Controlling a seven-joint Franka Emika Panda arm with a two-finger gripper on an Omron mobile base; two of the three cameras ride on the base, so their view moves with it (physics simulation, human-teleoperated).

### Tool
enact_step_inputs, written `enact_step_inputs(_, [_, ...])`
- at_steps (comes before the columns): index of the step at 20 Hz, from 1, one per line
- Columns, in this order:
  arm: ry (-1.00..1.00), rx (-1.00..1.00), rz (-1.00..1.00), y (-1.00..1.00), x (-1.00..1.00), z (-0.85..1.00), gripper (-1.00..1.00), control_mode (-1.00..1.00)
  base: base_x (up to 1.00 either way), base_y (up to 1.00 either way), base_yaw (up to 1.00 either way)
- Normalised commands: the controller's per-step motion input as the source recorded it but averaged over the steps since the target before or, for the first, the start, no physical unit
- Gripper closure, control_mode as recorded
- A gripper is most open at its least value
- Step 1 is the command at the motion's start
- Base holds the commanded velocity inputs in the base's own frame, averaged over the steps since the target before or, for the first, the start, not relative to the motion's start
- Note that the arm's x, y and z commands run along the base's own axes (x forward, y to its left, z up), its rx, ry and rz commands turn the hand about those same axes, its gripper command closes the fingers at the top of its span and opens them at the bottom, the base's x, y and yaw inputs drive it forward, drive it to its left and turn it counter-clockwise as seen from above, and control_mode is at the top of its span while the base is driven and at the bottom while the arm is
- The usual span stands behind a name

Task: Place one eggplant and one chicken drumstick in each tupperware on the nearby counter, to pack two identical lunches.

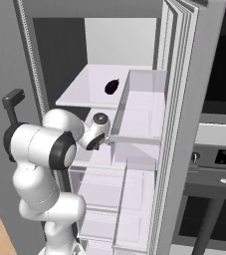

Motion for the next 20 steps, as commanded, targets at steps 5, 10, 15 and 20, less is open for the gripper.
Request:
enact_step_inputs(5, [-0.02, 0.00, 0.00, -0.23, -0.07, -0.02, -1.00, -1.00, 0.00, 0.00, 0.00])
enact_step_inputs(10, [-0.03, 0.00, 0.00, 0.23, -0.14, -0.14, 1.00, -1.00, 0.00, 0.00, 0.00])
enact_step_inputs(15, [-0.08, 0.00, 0.00, 0.28, -0.05, -0.19, 1.00, -1.00, 0.00, 0.00, 0.00])
enact_step_inputs(20, [-0.10, 0.00, 0.00, 0.19, 0.00, -0.21, 1.00, -1.00, 0.00, 0.00, 0.00])
